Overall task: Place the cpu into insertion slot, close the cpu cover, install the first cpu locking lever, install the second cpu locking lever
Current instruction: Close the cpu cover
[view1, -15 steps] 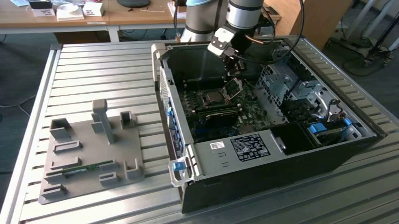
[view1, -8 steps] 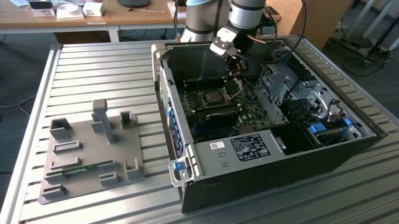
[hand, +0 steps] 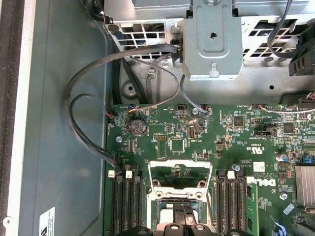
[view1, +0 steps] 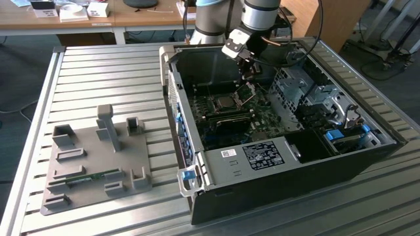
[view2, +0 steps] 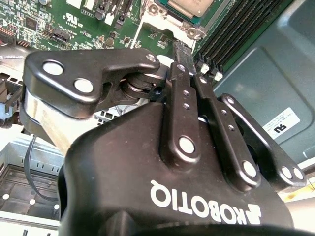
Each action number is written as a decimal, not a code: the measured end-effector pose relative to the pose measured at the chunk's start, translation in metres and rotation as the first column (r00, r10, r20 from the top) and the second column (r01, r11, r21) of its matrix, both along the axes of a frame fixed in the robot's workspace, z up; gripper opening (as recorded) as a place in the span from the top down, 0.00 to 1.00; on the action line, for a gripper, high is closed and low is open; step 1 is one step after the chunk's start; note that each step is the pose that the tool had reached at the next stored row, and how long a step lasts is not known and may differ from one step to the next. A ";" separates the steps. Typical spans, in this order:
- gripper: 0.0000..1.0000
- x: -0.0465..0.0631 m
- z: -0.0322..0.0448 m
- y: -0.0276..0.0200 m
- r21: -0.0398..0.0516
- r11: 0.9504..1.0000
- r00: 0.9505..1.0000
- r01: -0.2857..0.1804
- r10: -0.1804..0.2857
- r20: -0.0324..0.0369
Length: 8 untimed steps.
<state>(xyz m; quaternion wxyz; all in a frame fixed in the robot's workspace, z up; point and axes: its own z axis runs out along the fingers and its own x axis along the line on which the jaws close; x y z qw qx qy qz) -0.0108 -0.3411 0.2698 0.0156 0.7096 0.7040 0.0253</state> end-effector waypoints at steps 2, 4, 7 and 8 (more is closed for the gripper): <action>0.89 0.001 -0.0001 0.0000 0.000 1.000 1.000 0.000 0.000 0.000; 0.89 0.002 -0.0002 0.0000 0.000 1.000 1.000 0.000 0.000 0.000; 0.89 0.004 -0.0003 0.0000 0.000 1.000 1.000 0.000 0.000 0.000; 0.89 0.005 -0.0004 0.0000 0.000 1.000 1.000 0.000 0.000 0.000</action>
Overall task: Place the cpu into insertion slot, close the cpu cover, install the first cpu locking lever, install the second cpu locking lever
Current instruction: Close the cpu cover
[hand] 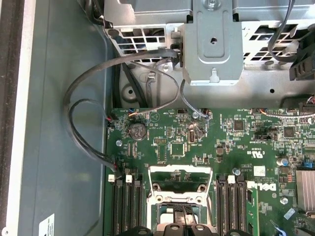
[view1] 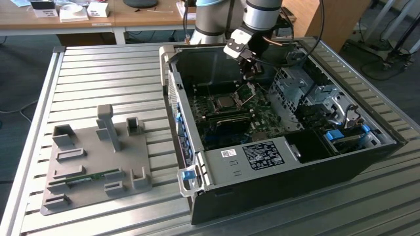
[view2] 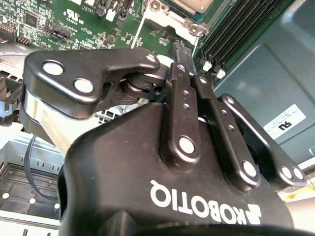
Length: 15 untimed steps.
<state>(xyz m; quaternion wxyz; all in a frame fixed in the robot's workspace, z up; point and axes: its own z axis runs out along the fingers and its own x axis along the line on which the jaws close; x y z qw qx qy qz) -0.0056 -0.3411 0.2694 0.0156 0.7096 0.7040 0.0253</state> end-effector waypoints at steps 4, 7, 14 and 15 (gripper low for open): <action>0.89 0.004 -0.0004 0.0001 0.000 1.000 1.000 0.000 0.000 0.000; 0.89 0.009 -0.0008 0.0002 0.000 1.000 1.000 0.000 0.000 0.000; 0.89 0.019 -0.0016 0.0005 0.000 1.000 1.000 0.000 0.000 0.000; 0.89 0.020 -0.0017 0.0006 0.000 1.000 1.000 0.000 0.000 0.000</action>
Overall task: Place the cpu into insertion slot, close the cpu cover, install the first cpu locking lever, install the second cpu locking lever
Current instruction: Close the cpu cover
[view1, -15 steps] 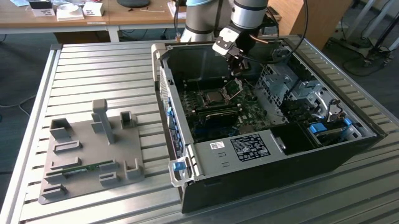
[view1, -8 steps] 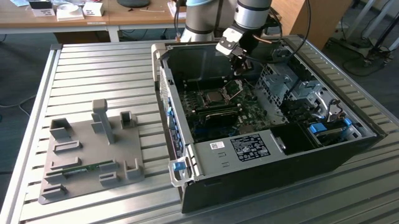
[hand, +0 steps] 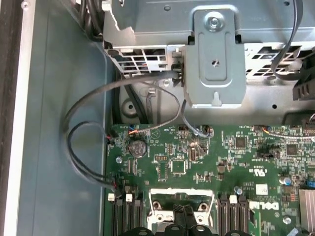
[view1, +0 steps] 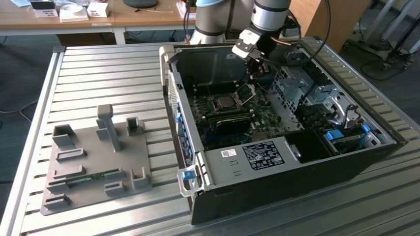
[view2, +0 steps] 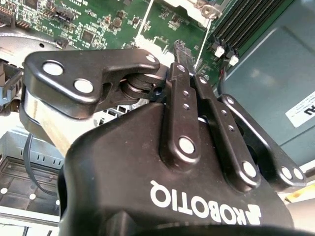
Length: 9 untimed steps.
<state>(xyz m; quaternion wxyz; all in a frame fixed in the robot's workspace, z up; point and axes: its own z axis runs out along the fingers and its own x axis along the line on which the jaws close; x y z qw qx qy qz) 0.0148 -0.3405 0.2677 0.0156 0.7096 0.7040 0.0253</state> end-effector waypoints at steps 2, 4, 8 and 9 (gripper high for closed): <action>0.89 0.003 -0.0003 0.0001 0.000 1.000 1.000 0.000 0.000 0.000; 0.89 0.006 -0.0005 0.0002 0.000 1.000 1.000 0.000 0.000 0.000; 0.89 0.014 -0.0010 0.0004 0.000 1.000 1.000 0.000 0.000 0.000; 0.89 0.017 -0.0012 0.0004 0.000 1.000 1.000 0.000 0.000 0.000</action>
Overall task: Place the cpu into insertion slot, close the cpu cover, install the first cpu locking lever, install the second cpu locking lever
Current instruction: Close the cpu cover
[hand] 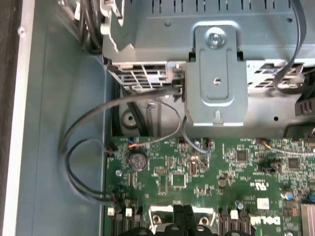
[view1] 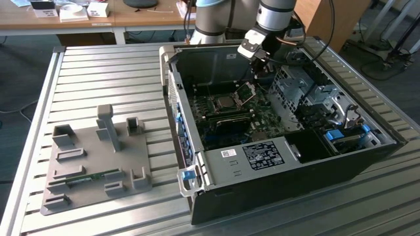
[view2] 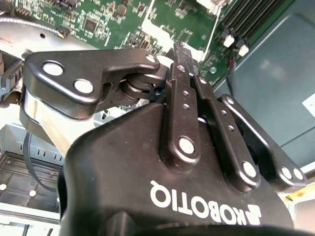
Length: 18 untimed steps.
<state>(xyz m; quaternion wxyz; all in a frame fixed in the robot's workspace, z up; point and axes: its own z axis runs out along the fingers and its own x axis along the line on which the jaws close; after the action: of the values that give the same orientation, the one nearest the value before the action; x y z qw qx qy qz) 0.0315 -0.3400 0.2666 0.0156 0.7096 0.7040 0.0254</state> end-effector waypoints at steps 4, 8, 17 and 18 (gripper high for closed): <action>0.89 0.007 -0.0004 0.0005 0.000 1.000 1.000 0.000 0.000 0.000; 0.89 0.013 -0.0006 0.0009 0.000 1.000 1.000 0.000 0.000 0.000; 0.89 0.020 -0.0072 0.0013 0.000 1.000 1.000 0.000 0.000 0.000; 0.89 0.020 -0.0084 0.0013 0.000 1.000 1.000 0.000 0.000 0.000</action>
<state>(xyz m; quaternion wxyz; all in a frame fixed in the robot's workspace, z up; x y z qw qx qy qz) 0.0511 -0.3388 0.2582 0.0156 0.7096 0.7040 0.0254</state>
